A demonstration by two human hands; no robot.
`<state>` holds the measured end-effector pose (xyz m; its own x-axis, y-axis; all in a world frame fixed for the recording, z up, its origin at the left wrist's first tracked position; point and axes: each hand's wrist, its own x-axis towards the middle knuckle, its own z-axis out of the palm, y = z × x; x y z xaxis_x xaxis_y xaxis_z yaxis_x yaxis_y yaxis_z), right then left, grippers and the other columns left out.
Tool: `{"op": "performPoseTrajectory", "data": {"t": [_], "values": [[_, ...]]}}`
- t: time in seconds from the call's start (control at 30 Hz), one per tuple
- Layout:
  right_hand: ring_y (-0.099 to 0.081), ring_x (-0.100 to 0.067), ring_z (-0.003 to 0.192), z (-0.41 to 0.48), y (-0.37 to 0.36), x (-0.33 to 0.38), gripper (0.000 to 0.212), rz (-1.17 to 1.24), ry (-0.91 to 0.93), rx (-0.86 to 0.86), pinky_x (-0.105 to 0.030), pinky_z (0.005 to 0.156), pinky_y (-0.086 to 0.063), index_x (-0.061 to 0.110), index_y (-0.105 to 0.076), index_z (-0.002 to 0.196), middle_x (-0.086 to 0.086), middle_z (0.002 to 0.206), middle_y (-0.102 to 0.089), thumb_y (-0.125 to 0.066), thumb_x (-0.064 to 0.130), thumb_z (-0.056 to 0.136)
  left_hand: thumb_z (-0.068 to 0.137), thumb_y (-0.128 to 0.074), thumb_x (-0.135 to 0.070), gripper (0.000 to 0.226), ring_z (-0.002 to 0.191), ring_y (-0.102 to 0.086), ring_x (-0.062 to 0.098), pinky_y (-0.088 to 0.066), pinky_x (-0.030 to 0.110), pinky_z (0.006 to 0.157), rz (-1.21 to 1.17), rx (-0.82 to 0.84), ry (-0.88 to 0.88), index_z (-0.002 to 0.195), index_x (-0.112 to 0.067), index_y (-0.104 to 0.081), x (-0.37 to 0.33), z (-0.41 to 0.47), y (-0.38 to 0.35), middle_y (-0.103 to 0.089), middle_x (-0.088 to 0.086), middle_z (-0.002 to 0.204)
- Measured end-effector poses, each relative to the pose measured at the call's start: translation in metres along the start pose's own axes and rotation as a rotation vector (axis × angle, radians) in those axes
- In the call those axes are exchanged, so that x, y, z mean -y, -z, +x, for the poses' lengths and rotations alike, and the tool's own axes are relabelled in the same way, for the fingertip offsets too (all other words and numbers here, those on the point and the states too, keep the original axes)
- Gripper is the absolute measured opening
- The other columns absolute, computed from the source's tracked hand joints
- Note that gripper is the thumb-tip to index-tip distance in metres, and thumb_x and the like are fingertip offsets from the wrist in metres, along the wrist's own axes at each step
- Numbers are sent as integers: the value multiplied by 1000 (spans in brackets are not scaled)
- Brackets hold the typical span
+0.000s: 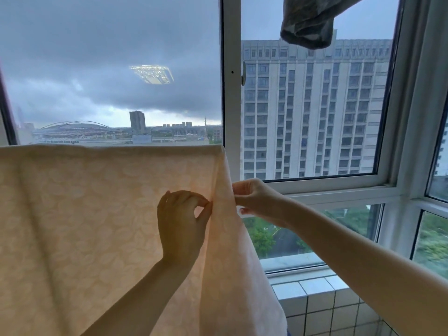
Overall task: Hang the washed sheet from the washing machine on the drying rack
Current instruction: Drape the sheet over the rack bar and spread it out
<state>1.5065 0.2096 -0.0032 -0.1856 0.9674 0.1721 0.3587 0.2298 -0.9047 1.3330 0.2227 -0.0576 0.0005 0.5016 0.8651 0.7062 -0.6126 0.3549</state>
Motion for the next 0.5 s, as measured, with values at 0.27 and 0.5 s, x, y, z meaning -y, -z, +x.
{"op": "performPoseTrajectory", "data": {"t": [0.27,0.5], "values": [[-65,-6,59,7,9,4,8,-35,60,-206,-19,57,-47,10,-70,80,-2,71,-71,-68,14,86,82,-71,-31,16,74,-63,16,-46,51,93,6,1,-43,72,-19,-70,9,1,11,-69,-5,75],[-68,-13,70,15,7,5,14,-36,108,-310,-28,74,-59,2,-71,93,-8,79,-72,-68,13,87,78,-75,-27,14,82,-59,22,-49,43,81,58,7,-84,75,-13,-73,8,-6,2,-67,2,85]]}}
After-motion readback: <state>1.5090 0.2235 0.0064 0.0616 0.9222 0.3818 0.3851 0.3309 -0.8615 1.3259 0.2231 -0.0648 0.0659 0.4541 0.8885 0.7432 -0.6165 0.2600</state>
